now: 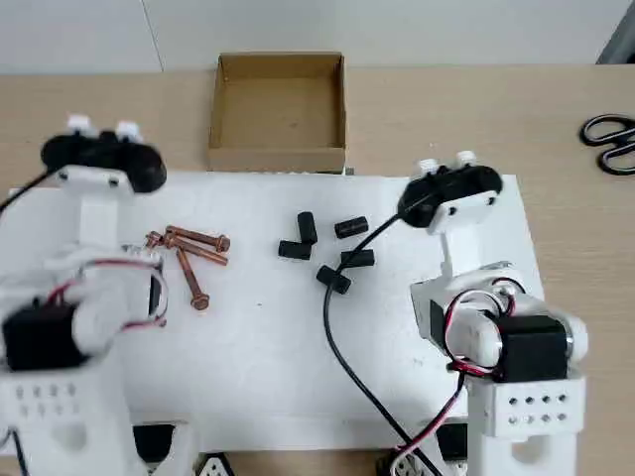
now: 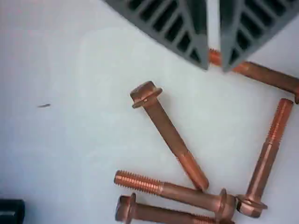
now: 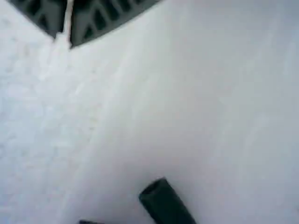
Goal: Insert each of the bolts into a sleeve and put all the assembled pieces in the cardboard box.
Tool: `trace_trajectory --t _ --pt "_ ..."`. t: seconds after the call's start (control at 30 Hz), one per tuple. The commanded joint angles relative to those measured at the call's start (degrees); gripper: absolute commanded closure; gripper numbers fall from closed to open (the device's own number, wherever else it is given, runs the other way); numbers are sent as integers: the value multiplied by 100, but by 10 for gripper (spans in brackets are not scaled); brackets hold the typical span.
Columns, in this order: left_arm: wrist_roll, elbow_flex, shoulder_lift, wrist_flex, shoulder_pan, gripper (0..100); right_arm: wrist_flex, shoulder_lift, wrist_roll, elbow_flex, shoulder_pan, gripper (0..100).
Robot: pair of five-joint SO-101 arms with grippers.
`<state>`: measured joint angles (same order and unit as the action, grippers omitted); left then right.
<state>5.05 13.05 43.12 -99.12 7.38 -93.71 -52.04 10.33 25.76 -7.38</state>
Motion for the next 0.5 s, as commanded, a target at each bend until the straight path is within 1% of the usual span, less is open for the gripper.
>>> trace_trajectory --t 0.0,0.1,0.23,0.37,0.47 --pt "-53 -409 -589 -123 -26 994 -154 418 440 -255 -4 942" --pt "-105 -409 -835 -123 0 994 -145 1024 677 -264 -40 887" --pt "-149 -374 -1108 -123 9 992 -136 1798 1196 -545 -233 878" --pt "-132 -374 -1389 -123 9 990 -127 2448 1732 -905 -804 877" --pt "-132 -382 -1512 -62 9 934 -92 2879 2022 -1178 -1297 877"
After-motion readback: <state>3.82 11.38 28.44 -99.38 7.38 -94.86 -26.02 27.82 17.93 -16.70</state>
